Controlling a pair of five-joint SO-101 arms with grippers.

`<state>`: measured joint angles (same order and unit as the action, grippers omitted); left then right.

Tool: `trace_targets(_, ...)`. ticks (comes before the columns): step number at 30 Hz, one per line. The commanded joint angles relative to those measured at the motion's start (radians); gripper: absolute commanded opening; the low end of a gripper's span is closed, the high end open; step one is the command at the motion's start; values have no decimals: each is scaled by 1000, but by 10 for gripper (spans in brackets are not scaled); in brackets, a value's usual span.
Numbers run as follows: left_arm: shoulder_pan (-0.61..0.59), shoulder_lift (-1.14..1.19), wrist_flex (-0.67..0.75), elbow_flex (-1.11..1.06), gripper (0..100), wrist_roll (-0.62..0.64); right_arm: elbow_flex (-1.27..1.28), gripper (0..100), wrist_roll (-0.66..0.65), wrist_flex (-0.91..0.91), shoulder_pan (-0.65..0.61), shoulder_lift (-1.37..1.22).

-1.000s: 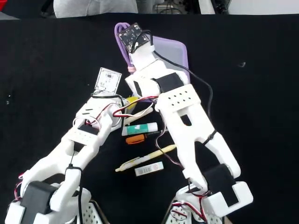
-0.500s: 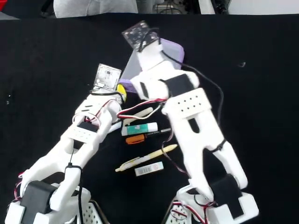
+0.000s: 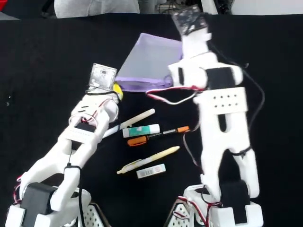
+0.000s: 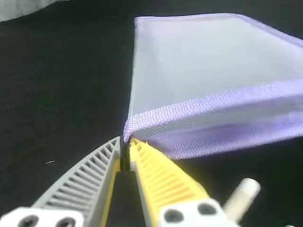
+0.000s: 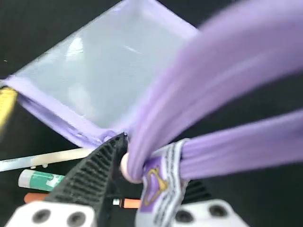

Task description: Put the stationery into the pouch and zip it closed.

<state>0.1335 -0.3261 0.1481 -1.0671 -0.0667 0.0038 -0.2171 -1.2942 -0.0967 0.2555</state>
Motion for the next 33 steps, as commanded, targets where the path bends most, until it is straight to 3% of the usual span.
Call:
trace_targets(1,-39,0,14,56,29,-12,-93,11,-17,-41,61,68)
trace_targets(9,-28,2,14,54,29,-12,-111,11,-61,-68,58,68)
trace_targets(16,62,3,14,50,37,-6,-111,11,-61,-69,26,74)
trace_targets(20,91,3,12,47,158,9,-113,11,-61,-69,26,74)
trace_targets(23,94,3,8,47,227,126,-113,11,-61,-69,26,74)
trace_targets(33,99,6,11,54,227,170,-114,11,-61,-69,26,74)
